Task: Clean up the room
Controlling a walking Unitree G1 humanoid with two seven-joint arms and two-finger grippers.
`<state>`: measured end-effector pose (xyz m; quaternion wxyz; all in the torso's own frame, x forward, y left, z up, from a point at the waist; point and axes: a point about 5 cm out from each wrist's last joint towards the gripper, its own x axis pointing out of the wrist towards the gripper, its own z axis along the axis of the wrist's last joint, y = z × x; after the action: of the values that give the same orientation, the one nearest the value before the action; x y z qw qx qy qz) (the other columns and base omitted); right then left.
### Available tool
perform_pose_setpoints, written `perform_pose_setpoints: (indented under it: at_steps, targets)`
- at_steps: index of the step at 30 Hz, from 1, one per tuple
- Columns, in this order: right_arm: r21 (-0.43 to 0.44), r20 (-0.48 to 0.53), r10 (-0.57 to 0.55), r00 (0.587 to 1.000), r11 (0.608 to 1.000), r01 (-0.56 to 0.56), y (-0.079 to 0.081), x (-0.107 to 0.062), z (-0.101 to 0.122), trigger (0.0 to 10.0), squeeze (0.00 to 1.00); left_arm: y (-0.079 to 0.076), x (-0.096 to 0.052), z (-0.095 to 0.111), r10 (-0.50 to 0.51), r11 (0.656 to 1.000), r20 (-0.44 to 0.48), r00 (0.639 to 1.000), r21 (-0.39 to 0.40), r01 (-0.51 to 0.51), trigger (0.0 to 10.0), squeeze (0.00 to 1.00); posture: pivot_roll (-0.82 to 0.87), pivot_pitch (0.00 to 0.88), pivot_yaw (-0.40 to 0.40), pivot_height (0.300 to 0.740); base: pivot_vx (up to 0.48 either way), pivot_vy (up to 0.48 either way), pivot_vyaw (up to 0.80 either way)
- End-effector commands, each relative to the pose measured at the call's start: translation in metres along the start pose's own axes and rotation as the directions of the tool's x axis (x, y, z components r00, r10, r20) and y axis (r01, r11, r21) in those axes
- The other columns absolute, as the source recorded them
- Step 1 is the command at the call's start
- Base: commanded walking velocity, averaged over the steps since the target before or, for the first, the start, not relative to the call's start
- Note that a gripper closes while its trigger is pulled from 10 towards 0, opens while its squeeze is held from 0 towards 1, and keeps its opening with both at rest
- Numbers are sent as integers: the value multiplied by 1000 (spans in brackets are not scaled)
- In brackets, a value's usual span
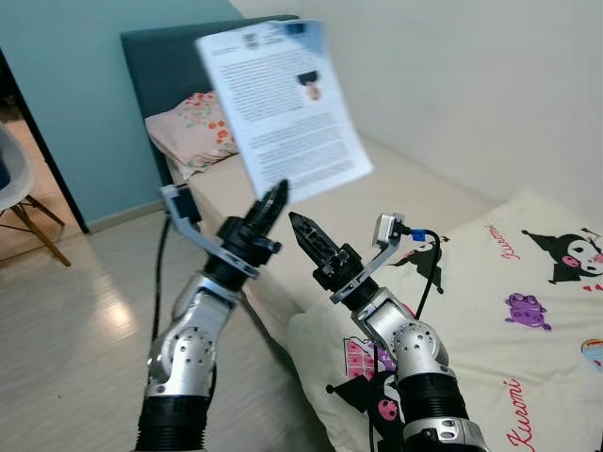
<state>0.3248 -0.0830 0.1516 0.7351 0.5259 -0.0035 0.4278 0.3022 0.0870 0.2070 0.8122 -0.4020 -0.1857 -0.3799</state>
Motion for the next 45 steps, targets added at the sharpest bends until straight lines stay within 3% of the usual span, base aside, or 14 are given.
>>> perform_pose_setpoints:
  at_steps: [1,6,15,30,45]
  targets:
    - [22,26,54,998,998,-55,11,11,4,10000,0,-8,6,-6,-41,997,56,998,-64,44,10000,0,-74,0,-35,740,0,0,0]
    - [58,77,96,992,993,-101,17,11,12,10000,0,-8,14,-1,-73,994,69,995,-73,78,10000,0,-83,0,-24,740,0,0,0]
    - [66,100,183,978,979,-190,28,6,14,10000,0,-8,13,-1,-96,993,57,994,-67,100,10000,0,-85,0,-14,740,0,0,0]
    - [10,31,275,961,961,-275,40,2,10,10000,0,-1,9,3,-35,995,90,995,-86,43,10000,0,-79,0,-8,740,0,0,0]
    - [-12,148,199,969,980,-200,34,4,30,10000,0,-11,4,-11,-85,988,47,995,-127,90,10000,0,-78,0,-9,740,0,0,0]
